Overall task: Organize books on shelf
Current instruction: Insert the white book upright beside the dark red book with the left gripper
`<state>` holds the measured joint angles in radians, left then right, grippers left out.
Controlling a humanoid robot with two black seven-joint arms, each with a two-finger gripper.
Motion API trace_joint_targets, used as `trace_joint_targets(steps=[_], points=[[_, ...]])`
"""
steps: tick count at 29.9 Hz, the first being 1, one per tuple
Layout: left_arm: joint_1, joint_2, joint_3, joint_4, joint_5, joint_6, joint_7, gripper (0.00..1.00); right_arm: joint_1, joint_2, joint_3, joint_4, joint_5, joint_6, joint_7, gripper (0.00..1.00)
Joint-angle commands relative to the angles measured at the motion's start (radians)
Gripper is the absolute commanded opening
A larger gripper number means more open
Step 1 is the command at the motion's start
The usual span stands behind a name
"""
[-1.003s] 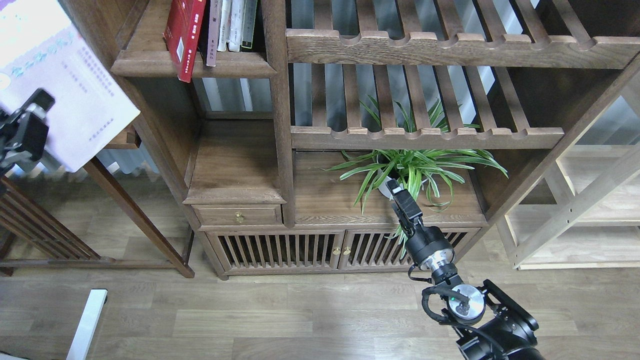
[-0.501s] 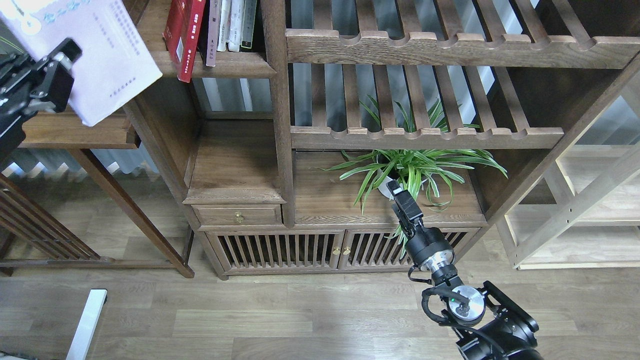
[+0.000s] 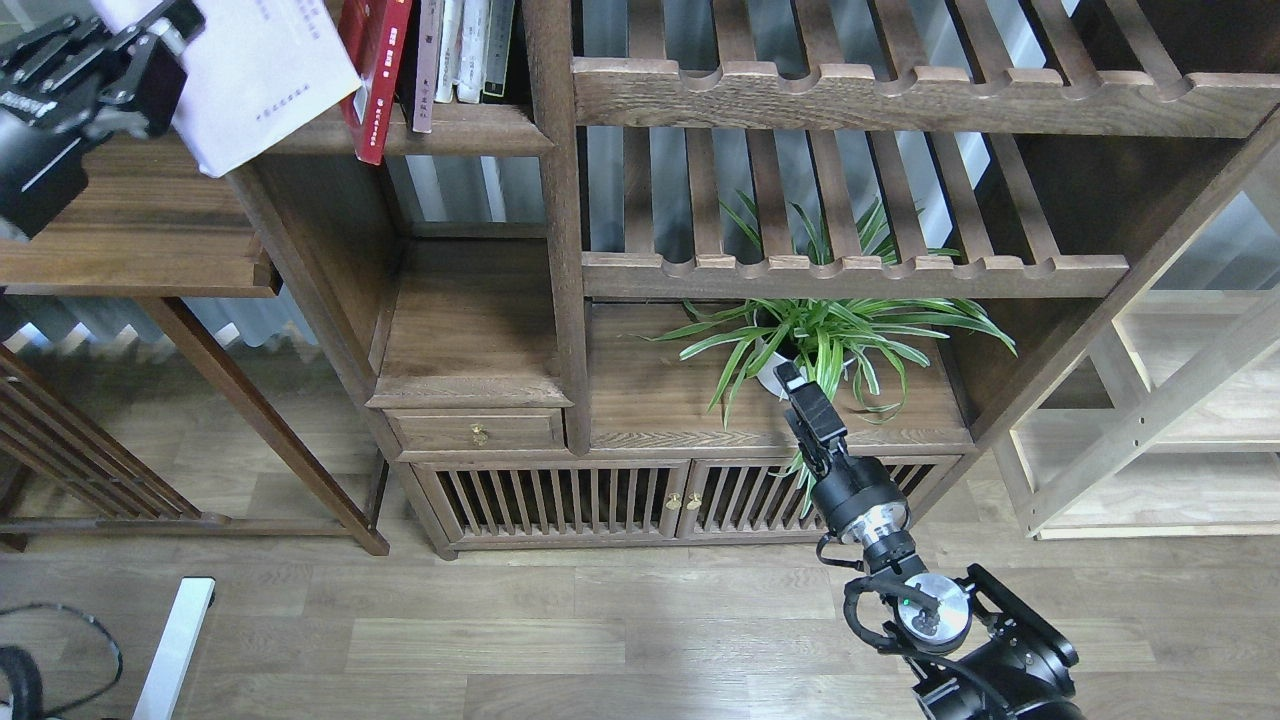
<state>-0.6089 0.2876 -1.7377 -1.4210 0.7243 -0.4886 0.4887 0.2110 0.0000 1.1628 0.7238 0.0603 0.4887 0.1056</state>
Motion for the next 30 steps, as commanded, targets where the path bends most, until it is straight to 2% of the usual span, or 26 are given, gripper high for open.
trace_joint_targets(steps=[1, 11, 19, 30], points=[[-0.067, 0.004, 0.041, 0.062, 0.001, 0.0, 0.0, 0.03, -0.002, 0.0, 0.001, 0.003, 0.001, 0.0, 0.0, 1.0], [-0.13, 0.005, 0.139, 0.109, -0.009, 0.0, 0.0, 0.03, -0.004, 0.0, 0.021, 0.008, 0.003, 0.0, 0.0, 1.0], [-0.184, 0.004, 0.147, 0.183, -0.013, 0.0, 0.0, 0.03, -0.019, 0.0, 0.023, 0.012, 0.003, 0.0, 0.0, 1.0], [-0.328, 0.004, 0.201, 0.361, -0.014, 0.0, 0.0, 0.04, -0.019, 0.0, 0.023, 0.016, 0.007, 0.0, 0.0, 1.0]])
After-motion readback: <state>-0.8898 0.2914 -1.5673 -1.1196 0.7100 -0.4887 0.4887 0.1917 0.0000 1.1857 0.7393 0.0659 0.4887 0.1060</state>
